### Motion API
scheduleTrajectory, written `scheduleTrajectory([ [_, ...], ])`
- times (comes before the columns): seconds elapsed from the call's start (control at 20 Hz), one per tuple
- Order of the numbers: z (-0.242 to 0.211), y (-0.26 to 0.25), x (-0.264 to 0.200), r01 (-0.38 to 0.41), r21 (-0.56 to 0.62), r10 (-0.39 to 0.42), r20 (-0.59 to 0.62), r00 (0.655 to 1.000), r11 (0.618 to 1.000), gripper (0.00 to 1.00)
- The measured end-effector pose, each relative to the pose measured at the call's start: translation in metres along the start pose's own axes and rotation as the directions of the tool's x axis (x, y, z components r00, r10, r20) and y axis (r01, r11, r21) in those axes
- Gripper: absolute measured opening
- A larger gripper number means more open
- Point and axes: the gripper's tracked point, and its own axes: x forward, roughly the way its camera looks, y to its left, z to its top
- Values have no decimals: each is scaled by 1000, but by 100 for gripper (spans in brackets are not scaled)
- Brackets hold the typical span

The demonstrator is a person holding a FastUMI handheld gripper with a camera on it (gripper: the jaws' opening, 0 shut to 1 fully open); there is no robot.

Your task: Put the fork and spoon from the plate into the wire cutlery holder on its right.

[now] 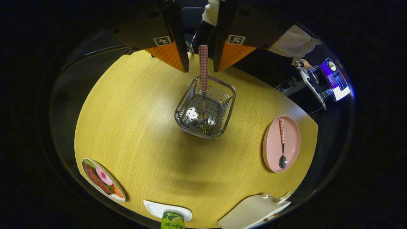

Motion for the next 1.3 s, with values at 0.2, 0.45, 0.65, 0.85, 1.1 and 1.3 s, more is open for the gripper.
scheduleTrajectory([
  [0.2,10,15,-13,-45,23,42,111,993,999,71],
  [0.45,22,27,-27,-83,64,62,276,959,995,99],
  [0.65,31,26,-42,-74,99,27,409,912,992,100],
  [0.85,32,26,-59,-50,136,-30,526,850,989,100],
  [1.1,32,47,-78,-22,142,-79,663,744,990,100],
  [1.3,29,80,-84,6,89,-68,721,690,996,100],
])
